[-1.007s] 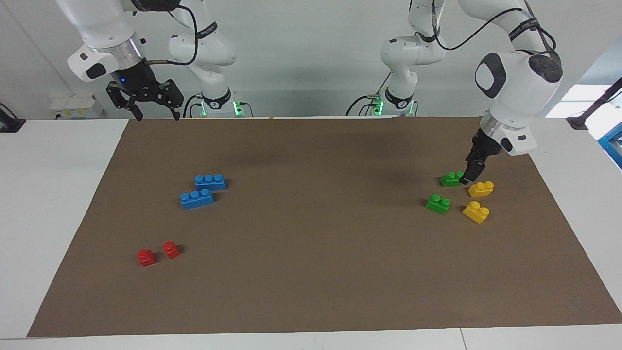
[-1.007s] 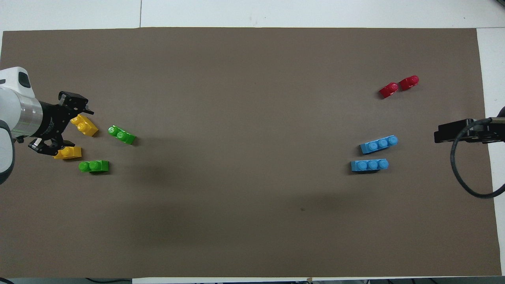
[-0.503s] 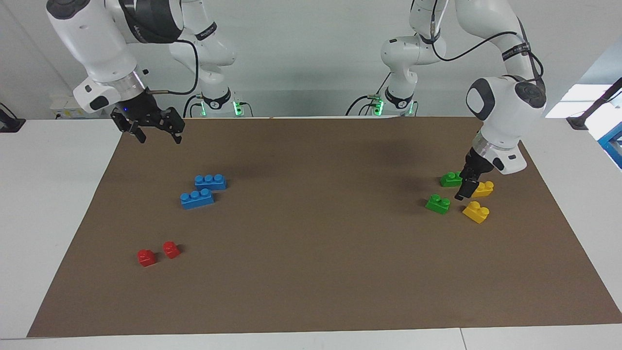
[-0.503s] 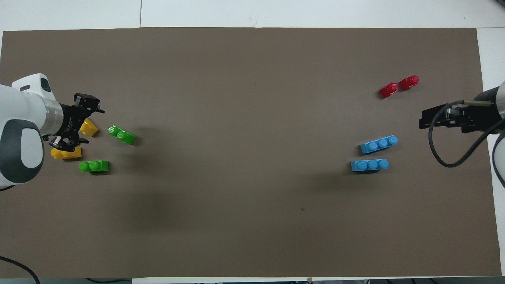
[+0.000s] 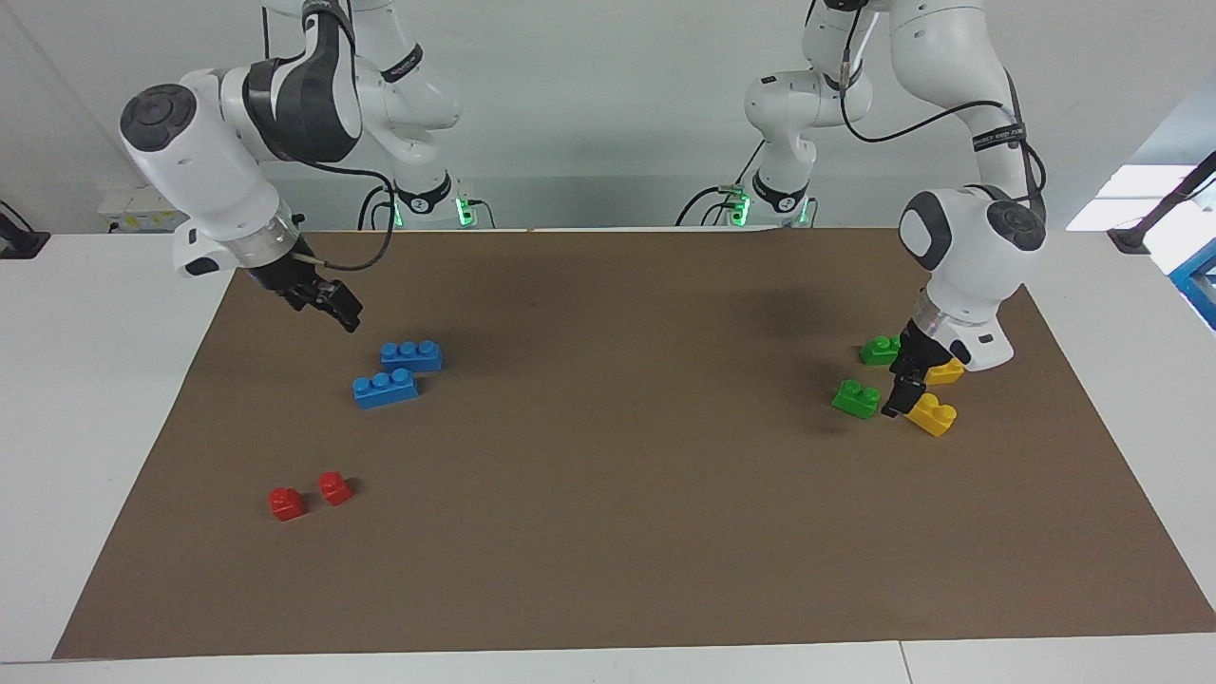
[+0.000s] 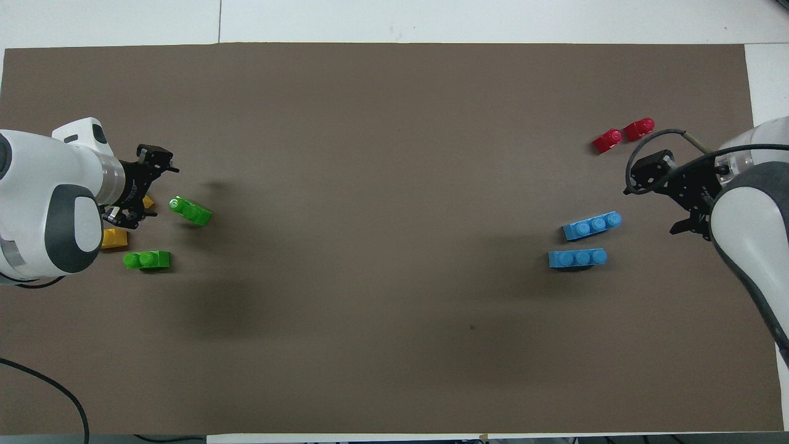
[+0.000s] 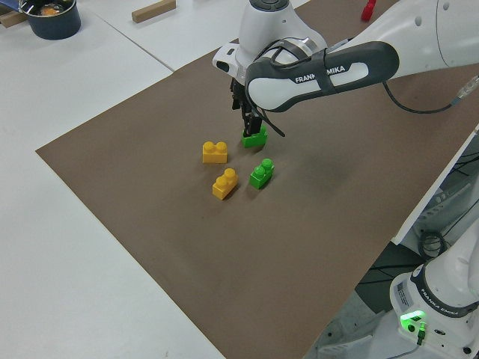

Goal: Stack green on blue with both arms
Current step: 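Move the left gripper to the green brick while the right gripper approaches the blue brick, then grasp the green brick with the left gripper while the right gripper grasps the blue brick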

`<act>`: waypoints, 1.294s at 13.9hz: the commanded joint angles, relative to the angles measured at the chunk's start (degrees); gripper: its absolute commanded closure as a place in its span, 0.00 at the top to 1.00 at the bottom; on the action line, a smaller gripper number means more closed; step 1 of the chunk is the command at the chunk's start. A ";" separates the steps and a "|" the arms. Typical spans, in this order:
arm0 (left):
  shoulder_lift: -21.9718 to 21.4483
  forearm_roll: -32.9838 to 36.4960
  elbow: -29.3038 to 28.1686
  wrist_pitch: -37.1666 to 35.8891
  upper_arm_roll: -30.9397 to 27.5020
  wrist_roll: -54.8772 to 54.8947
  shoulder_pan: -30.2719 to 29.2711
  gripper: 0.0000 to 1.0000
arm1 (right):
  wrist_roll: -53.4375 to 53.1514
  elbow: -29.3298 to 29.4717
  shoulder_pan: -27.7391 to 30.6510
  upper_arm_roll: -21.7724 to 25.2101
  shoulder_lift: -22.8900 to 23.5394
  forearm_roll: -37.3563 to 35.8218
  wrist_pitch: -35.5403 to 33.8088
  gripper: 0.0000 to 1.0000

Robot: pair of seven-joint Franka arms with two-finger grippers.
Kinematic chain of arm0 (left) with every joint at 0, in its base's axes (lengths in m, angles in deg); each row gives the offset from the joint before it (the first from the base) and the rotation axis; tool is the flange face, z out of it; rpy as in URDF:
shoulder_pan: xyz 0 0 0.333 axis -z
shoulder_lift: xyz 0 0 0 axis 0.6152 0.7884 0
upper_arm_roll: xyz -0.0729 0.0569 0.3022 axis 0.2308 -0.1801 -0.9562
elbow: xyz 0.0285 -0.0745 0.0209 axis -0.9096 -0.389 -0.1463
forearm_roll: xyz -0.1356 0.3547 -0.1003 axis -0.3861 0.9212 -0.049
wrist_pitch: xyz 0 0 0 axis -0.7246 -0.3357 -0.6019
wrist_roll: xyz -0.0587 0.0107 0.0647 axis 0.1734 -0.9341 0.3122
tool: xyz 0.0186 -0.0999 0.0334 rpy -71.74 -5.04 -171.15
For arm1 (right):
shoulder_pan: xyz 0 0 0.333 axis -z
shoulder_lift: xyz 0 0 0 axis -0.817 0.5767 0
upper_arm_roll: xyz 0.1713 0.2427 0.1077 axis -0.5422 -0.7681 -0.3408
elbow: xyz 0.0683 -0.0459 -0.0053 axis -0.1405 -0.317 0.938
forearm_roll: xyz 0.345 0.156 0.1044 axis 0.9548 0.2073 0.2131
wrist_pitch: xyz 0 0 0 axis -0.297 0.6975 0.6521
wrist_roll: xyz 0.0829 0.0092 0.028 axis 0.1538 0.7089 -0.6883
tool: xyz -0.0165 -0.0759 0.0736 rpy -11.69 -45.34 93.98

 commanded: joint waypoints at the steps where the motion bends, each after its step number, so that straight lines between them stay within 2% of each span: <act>1: 1.55 -0.93 -0.62 2.29 -0.53 -0.50 0.97 1.00 | -12.59 0.04 2.20 -0.57 2.53 5.44 2.41 1.00; 5: 2.96 -0.93 -0.89 2.21 -0.61 -0.59 2.02 1.00 | -13.32 1.44 4.57 -0.48 7.71 8.09 4.69 1.00; 10: 2.79 -1.02 -3.70 3.87 -0.61 -0.76 1.94 1.00 | -10.26 1.62 7.99 -0.48 10.88 10.03 5.14 1.00; 18: 2.70 -1.02 -5.54 7.38 -0.61 -1.73 1.85 1.00 | -8.92 1.45 8.18 -0.48 14.66 16.18 5.14 1.00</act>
